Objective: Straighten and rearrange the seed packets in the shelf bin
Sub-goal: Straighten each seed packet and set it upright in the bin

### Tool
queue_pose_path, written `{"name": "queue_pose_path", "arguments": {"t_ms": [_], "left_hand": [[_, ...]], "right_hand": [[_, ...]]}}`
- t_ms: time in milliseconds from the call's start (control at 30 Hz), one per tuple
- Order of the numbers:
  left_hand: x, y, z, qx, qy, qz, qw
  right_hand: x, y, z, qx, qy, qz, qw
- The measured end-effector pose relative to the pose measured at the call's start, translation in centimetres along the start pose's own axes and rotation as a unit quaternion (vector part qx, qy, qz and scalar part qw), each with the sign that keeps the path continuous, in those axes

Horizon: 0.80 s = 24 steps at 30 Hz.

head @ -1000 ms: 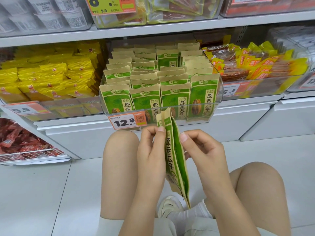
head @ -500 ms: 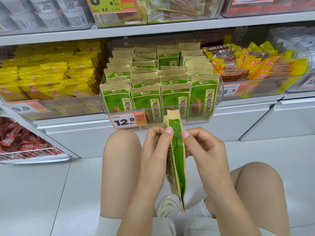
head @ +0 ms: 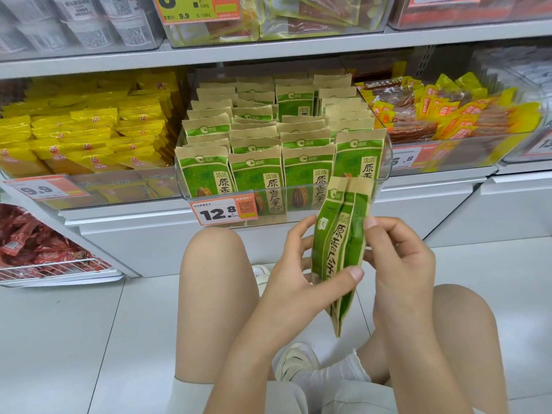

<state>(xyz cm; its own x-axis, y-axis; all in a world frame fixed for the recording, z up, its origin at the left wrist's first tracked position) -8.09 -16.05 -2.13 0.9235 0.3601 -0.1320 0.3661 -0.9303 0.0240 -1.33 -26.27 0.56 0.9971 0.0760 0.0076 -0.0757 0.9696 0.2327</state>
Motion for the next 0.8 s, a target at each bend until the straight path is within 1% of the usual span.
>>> {"name": "queue_pose_path", "arguments": {"t_ms": [67,133,200,233,300,367,467,667,800], "left_hand": [[0.1,0.0,0.1,-0.006,-0.003,-0.014,1.0],[0.3,-0.2,0.0,-0.041,-0.003,-0.05,0.998],[0.6,-0.5,-0.1,-0.096,0.001,-0.108,0.99],[0.8,-0.8,-0.2,-0.119,0.004,-0.139,0.983],[0.9,-1.3,-0.3,-0.145,0.007,-0.186,0.972],[0.8,-1.7,-0.5,-0.157,0.007,-0.212,0.964],[0.6,-2.0,-0.6,-0.166,0.008,-0.221,0.961],[0.7,-1.9,-0.5,-0.178,0.007,-0.201,0.963],[0.7,-1.8,-0.4,-0.187,0.014,-0.186,0.965]], "right_hand": [[0.2,-0.2,0.0,0.001,0.003,0.021,1.0],[0.3,-0.3,0.0,-0.023,0.002,0.09,0.996],[0.1,-0.1,-0.2,-0.064,0.011,0.165,0.984],[-0.1,0.0,-0.3,-0.08,0.025,0.189,0.978],[-0.4,0.2,-0.7,-0.106,0.05,0.218,0.969],[-0.6,0.4,-1.0,-0.122,0.061,0.243,0.96],[-0.8,0.6,-1.0,-0.131,0.06,0.256,0.956],[-0.7,0.4,-0.8,-0.097,0.057,0.243,0.963],[-0.7,0.5,-1.0,-0.102,0.044,0.252,0.961]]}}
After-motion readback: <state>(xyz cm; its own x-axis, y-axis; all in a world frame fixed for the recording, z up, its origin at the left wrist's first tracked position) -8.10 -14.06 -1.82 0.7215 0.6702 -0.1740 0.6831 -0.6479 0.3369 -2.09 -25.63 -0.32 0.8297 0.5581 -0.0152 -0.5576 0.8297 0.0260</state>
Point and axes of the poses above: each hand's wrist, its own x-axis towards the middle knuckle, its own y-axis out of the palm, z = x × y, the point moved 1 cm from there along x, towards the middle knuckle, and after that the axes turned 4 degrees about -z, right-handed, at the moved point
